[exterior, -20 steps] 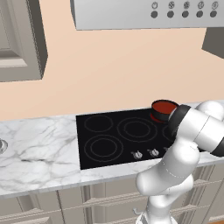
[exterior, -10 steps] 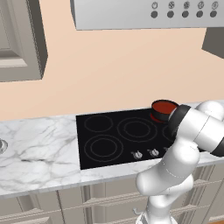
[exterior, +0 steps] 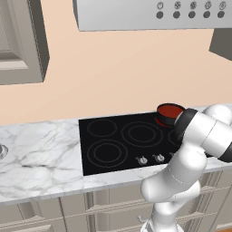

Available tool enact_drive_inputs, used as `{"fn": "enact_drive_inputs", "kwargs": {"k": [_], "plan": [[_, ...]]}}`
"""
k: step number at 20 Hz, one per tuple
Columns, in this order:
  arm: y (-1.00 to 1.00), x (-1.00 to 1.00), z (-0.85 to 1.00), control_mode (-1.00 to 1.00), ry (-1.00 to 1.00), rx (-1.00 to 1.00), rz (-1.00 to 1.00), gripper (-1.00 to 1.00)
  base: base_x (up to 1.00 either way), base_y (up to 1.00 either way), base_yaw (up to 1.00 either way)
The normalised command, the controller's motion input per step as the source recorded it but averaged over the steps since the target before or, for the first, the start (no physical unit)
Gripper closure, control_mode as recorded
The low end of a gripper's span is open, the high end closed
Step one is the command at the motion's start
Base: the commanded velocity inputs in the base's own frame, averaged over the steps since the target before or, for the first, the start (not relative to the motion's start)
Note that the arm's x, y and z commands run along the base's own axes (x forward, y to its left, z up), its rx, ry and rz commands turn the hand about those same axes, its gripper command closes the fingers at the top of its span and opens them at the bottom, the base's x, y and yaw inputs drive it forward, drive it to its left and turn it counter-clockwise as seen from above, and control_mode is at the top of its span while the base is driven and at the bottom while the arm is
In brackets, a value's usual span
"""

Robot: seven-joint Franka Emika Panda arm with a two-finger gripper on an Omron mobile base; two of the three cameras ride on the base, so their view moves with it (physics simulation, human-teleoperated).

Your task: Wait until the marinara sauce is simmered to a deep red color and then turn off the stove.

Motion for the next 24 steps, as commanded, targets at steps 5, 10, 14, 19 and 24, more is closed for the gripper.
{"fn": "enact_drive_inputs", "kwargs": {"k": [5,10,14,19,24], "plan": [[0.0,0.0,0.0,-1.0,0.0,0.0,0.0,1.0,0.0,0.0,0.0],[0.0,0.0,0.0,-1.0,0.0,0.0,0.0,1.0,0.0,0.0,0.0],[0.0,0.0,0.0,-1.0,0.0,0.0,0.0,1.0,0.0,0.0,0.0],[0.0,0.0,0.0,-1.0,0.0,0.0,0.0,1.0,0.0,0.0,0.0],[0.0,0.0,0.0,-1.0,0.0,0.0,0.0,1.0,0.0,0.0,0.0]]}}
